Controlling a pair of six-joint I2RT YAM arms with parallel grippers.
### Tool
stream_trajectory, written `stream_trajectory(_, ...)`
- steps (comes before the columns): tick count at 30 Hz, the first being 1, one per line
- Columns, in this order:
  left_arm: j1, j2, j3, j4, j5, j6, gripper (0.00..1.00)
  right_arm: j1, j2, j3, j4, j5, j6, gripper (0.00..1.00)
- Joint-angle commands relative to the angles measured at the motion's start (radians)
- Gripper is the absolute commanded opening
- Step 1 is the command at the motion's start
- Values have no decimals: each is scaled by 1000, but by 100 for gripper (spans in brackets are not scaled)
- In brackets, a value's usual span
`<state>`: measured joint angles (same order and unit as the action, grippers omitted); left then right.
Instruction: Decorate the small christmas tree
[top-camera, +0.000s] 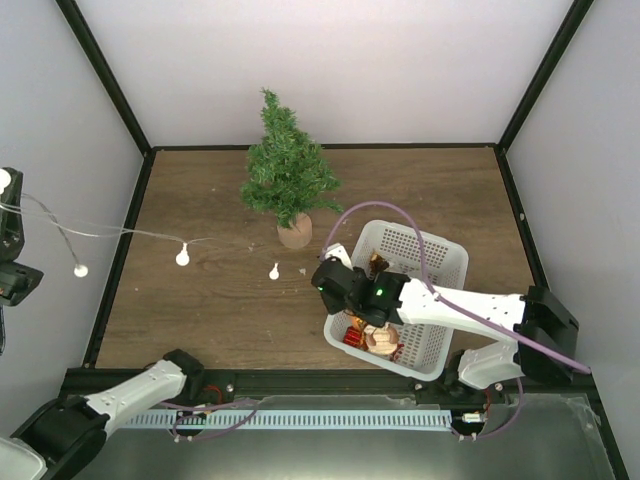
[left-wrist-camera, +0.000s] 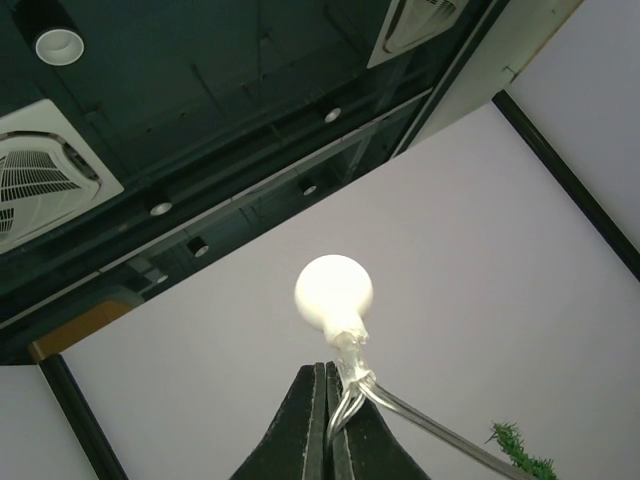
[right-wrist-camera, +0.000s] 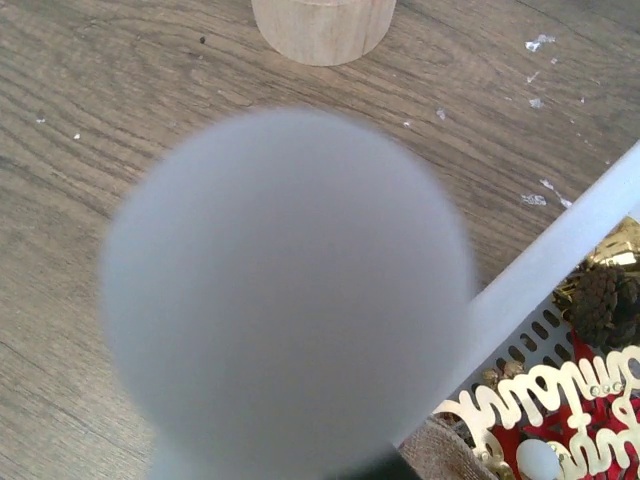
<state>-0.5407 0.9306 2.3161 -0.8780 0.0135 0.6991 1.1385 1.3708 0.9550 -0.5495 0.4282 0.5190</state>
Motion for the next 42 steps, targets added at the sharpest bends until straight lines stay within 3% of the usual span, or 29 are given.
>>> stream_trajectory(1, 5, -16, 3, -12, -27, -12, 0, -11, -46, 3, 4, 31, 34, 1)
stream_trajectory(8, 5, -45, -57, 3, -46, 2, 0, -15, -190, 45, -19, 60, 23, 1)
stream_trajectory(16, 5, -47, -92, 15, -56, -12, 0, -47, -408, 11, 188, -291, -85, 1)
stream_trajectory(20, 6, -41, -96, 16, -58, -19, 0, -50, -433, 33, 209, -355, -82, 1)
stream_trajectory(35, 5, -76, -142, 51, -113, 24, 0, -49, -494, 222, 120, -144, -101, 1)
stream_trajectory(42, 5, -90, -245, 202, -281, 131, 0, -51, -454, 407, 67, 8, -172, 1)
